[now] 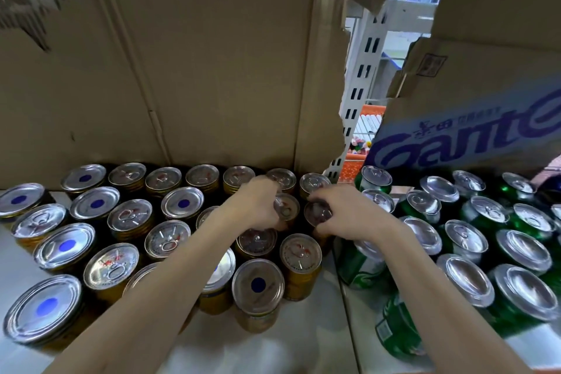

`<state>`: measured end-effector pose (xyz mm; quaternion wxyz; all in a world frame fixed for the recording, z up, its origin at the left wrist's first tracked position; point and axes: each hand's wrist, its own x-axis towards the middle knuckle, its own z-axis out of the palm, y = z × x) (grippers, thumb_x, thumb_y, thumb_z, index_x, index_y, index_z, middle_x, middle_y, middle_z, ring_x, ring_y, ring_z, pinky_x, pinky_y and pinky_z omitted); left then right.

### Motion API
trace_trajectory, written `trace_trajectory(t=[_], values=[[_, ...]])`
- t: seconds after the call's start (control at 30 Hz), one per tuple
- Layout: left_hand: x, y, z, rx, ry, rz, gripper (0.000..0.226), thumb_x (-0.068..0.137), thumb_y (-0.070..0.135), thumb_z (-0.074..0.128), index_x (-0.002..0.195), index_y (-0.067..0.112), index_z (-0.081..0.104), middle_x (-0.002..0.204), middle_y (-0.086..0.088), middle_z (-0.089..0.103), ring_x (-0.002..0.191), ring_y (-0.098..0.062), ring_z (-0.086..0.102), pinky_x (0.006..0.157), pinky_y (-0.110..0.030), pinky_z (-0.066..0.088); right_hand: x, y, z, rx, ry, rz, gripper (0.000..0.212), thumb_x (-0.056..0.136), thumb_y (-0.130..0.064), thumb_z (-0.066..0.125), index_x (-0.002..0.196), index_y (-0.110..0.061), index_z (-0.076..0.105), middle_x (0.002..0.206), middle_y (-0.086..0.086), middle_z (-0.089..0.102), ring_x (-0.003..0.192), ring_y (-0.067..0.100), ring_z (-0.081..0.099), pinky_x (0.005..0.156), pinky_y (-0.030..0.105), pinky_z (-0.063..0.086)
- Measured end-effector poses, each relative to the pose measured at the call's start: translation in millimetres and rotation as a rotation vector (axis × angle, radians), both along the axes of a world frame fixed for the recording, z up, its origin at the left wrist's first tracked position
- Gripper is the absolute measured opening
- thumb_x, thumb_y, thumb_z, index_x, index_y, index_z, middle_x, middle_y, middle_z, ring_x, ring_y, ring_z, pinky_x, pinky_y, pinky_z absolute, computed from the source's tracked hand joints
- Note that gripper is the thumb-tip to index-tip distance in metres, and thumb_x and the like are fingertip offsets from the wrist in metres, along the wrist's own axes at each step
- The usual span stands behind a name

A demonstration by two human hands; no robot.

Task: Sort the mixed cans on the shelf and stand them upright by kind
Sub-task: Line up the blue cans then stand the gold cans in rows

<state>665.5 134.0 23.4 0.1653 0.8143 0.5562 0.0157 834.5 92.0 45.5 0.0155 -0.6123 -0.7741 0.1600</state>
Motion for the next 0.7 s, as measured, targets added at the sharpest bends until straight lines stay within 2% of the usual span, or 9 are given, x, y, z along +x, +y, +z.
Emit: trace_trajectory(t=[0.17, 0.37, 0.5, 0.6, 0.7], values=[[1.9, -2.6, 0.4, -0.074, -0.035, 0.077, 0.048, 0.074, 0.032, 0.076, 0.108, 0.005, 0.055, 0.106, -0.009, 0.059, 0.095, -0.024, 0.057, 0.069, -0.028, 0.044, 1.0, -4.0, -3.5, 0.011, 0.008, -0.029, 0.064, 0.077, -0.028, 0.071, 0.135, -0.018, 0.046, 0.127, 0.009, 0.039, 0.116, 0.026, 0.043, 0.089, 0.026, 0.037], [0.2, 0.0, 0.1, -0.112, -0.048, 0.120, 0.032, 0.077, 0.027, 0.073, 0.098, 0.006, 0.060, 0.096, -0.009, 0.061, 0.085, -0.023, 0.060, 0.061, -0.028, 0.045, -1.8, -3.2, -5.7, 0.031, 0.032, -0.006, 0.064, 0.082, -0.024, 0.067, 0.139, -0.014, 0.039, 0.134, 0.010, 0.032, 0.118, 0.027, 0.043, 0.084, 0.021, 0.034], [-0.1, -0.2, 2.8, -0.126, -0.059, 0.144, 0.028, 0.075, 0.025, 0.074, 0.091, 0.007, 0.060, 0.091, -0.008, 0.060, 0.080, -0.022, 0.060, 0.057, -0.026, 0.043, -3.3, -2.2, -7.7, 0.025, 0.031, 0.016, 0.061, 0.085, -0.020, 0.064, 0.140, -0.016, 0.038, 0.137, 0.008, 0.029, 0.116, 0.027, 0.045, 0.093, 0.029, 0.044], [1.8, -2.6, 6.6, -0.140, -0.067, 0.146, 0.034, 0.071, 0.028, 0.078, 0.089, 0.008, 0.058, 0.086, -0.006, 0.058, 0.078, -0.021, 0.058, 0.054, -0.025, 0.041, -3.9, -3.4, -8.9, 0.035, -0.009, 0.041, 0.059, 0.086, -0.018, 0.060, 0.141, -0.016, 0.037, 0.135, 0.010, 0.029, 0.116, 0.028, 0.044, 0.096, 0.037, 0.044], [4.9, -5.5, 9.2, -0.141, -0.044, 0.147, 0.036, 0.071, 0.029, 0.078, 0.090, 0.008, 0.056, 0.087, -0.006, 0.056, 0.080, -0.022, 0.058, 0.056, -0.026, 0.041, -4.4, -5.4, -9.8, 0.050, -0.021, 0.054, 0.058, 0.086, -0.014, 0.058, 0.140, -0.017, 0.037, 0.135, 0.011, 0.028, 0.119, 0.029, 0.042, 0.098, 0.040, 0.042]])
